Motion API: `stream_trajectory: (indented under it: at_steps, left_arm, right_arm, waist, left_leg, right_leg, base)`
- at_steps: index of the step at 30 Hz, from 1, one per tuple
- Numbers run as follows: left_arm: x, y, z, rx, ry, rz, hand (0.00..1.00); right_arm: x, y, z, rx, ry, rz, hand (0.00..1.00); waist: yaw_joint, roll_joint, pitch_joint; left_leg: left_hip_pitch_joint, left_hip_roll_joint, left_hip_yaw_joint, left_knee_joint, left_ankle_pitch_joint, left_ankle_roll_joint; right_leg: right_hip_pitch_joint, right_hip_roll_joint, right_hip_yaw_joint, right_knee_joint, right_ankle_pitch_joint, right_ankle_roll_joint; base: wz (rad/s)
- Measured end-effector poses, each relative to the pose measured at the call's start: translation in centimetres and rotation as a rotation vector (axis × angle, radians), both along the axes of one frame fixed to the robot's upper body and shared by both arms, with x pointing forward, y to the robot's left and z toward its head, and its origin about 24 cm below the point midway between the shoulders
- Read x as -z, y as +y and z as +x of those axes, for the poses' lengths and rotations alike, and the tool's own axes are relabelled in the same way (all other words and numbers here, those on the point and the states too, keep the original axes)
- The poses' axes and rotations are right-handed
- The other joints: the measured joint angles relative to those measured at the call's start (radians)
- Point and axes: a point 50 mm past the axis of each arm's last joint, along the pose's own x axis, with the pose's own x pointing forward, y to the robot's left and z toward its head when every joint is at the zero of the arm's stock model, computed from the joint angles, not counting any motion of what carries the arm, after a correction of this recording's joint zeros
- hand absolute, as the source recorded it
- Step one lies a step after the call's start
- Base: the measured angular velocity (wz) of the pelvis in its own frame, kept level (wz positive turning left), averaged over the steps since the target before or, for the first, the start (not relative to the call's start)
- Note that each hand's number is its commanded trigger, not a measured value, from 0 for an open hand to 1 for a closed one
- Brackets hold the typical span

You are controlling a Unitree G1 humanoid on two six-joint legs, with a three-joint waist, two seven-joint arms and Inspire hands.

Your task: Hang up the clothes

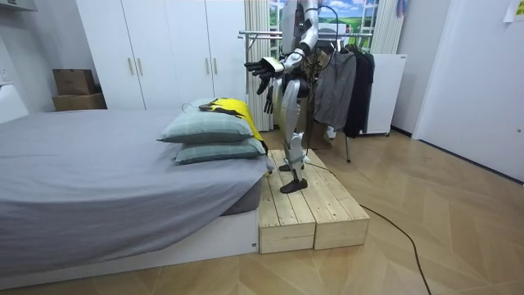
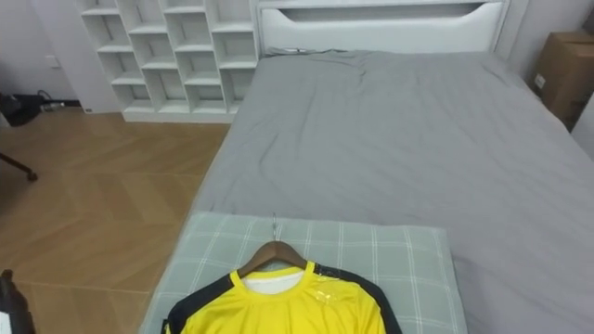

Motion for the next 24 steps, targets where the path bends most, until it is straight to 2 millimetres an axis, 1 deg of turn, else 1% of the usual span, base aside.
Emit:
stream_trajectory:
  at_steps: [2,3,5,8,9,11,13,15,17,18,19,21,22,24]
  left_arm:
    - [-0.4,-0.3,0.4,0.033,-0.013,0.025,0.00]
    - [-0.5,-0.4,0.6,0.048,-0.015,0.033,0.00]
    - [-0.6,-0.6,0.9,0.082,-0.008,0.054,0.00]
    - [-0.6,-1.0,1.2,0.105,0.001,0.061,0.00]
    - [-0.5,-1.1,1.2,0.112,0.006,0.066,0.00]
    - [-0.6,-1.2,1.5,0.126,0.004,0.073,0.00]
    - [-1.0,-1.5,2.3,0.146,-0.008,0.080,0.00]
    - [-1.3,-1.6,2.8,0.153,-0.016,0.085,0.00]
    - [-1.6,-1.5,3.3,0.157,-0.022,0.088,0.00]
    - [-1.8,-1.5,3.7,0.156,-0.024,0.092,0.00]
    - [-2.0,-1.4,4.1,0.156,-0.028,0.095,0.00]
    - [-2.2,-1.2,4.4,0.157,-0.022,0.101,0.00]
    - [-2.1,-1.1,4.5,0.158,-0.003,0.101,0.00]
    - [-2.0,-1.0,4.4,0.160,0.023,0.098,0.00]
  right_arm:
    - [0.0,-0.1,-0.3,0.000,0.005,0.006,0.00]
    - [0.0,-0.2,-0.3,0.000,0.005,0.006,0.00]
    - [-0.1,-0.2,-0.1,0.002,0.001,0.005,0.00]
    - [0.0,-0.2,-0.2,0.005,0.005,0.005,0.00]
    - [0.0,-0.1,-0.3,0.003,0.006,0.005,0.00]
    - [0.0,-0.2,-0.3,0.004,0.007,0.005,0.00]
    - [0.0,-0.2,-0.7,0.007,0.015,-0.001,0.00]
    - [0.0,-0.3,-0.7,0.009,0.021,-0.008,0.00]
    - [0.0,-0.3,-1.1,0.015,0.040,-0.011,0.00]
    - [0.1,-0.3,-1.4,0.017,0.058,-0.010,0.00]
    - [0.1,-0.2,-1.7,0.004,0.078,-0.011,0.00]
    - [0.1,-0.2,-2.1,-0.020,0.106,-0.012,0.00]
    - [0.2,-0.2,-2.5,-0.033,0.131,-0.012,0.00]
    - [0.2,-0.2,-3.3,-0.032,0.165,-0.012,0.00]
  waist:
    - [-0.006,0.001,-0.0002]
    - [-0.014,0.003,-0.0002]
    - [-0.022,0.006,-0.0018]
    - [-0.031,0.005,-0.0012]
    - [-0.042,0.005,-0.0009]
    - [-0.051,-0.001,0.0028]
    - [-0.056,-0.005,0.0047]
    - [-0.063,-0.009,0.0050]
    - [-0.070,-0.012,0.0029]
    - [-0.071,-0.018,0.0028]
    - [-0.073,-0.023,0.0004]
    - [-0.078,-0.029,0.0006]
    - [-0.088,-0.034,-0.0001]
    - [-0.100,-0.036,-0.0012]
  left_leg:
    - [0.000,0.000,0.001,0.000,0.000,0.000]
    - [0.000,0.000,0.001,0.000,0.000,0.000]
    - [0.003,0.001,0.001,-0.003,0.000,0.000]
    - [0.013,0.001,0.008,-0.011,0.002,-0.002]
    - [0.016,0.001,0.008,-0.013,0.002,-0.003]
    - [0.017,0.001,0.009,-0.016,0.003,-0.003]
    - [0.013,0.001,0.009,-0.016,0.003,-0.003]
    - [0.012,0.002,0.010,-0.017,0.003,-0.003]
    - [0.012,0.003,0.015,-0.017,0.003,-0.003]
    - [0.012,0.006,0.022,-0.017,0.003,-0.003]
    - [0.007,0.009,0.027,-0.016,0.003,-0.003]
    - [-0.003,0.014,0.030,-0.007,0.002,-0.004]
    - [-0.004,0.016,0.030,-0.006,0.002,-0.004]
    - [-0.009,0.020,0.030,0.003,-0.003,-0.007]
  right_leg:
    - [0.000,0.000,0.002,0.000,0.000,0.000]
    - [0.000,0.000,0.002,0.000,0.000,0.000]
    - [0.001,0.000,0.003,0.000,0.000,0.000]
    - [0.003,0.000,0.010,0.000,0.000,0.000]
    - [0.006,0.000,0.009,0.000,0.000,0.000]
    - [0.006,0.000,0.010,0.000,0.000,0.000]
    - [0.002,0.000,0.010,0.000,0.000,0.000]
    - [0.000,-0.001,0.010,0.000,0.000,0.000]
    - [-0.002,-0.001,0.015,-0.001,0.000,0.000]
    - [-0.006,0.001,0.022,0.000,0.000,0.000]
    - [-0.013,0.003,0.028,0.000,0.001,-0.001]
    - [-0.018,0.006,0.033,0.000,0.002,-0.004]
    - [-0.019,0.007,0.033,0.000,0.003,-0.005]
    - [-0.023,0.010,0.035,0.002,0.003,-0.005]
  base:
    - [0.00]
    - [0.00]
    - [0.00]
    - [-0.07]
    - [0.00]
    - [0.00]
    - [0.00]
    - [0.00]
    - [-0.07]
    - [-0.16]
    - [-0.15]
    - [-0.07]
    - [0.00]
    - [-0.02]
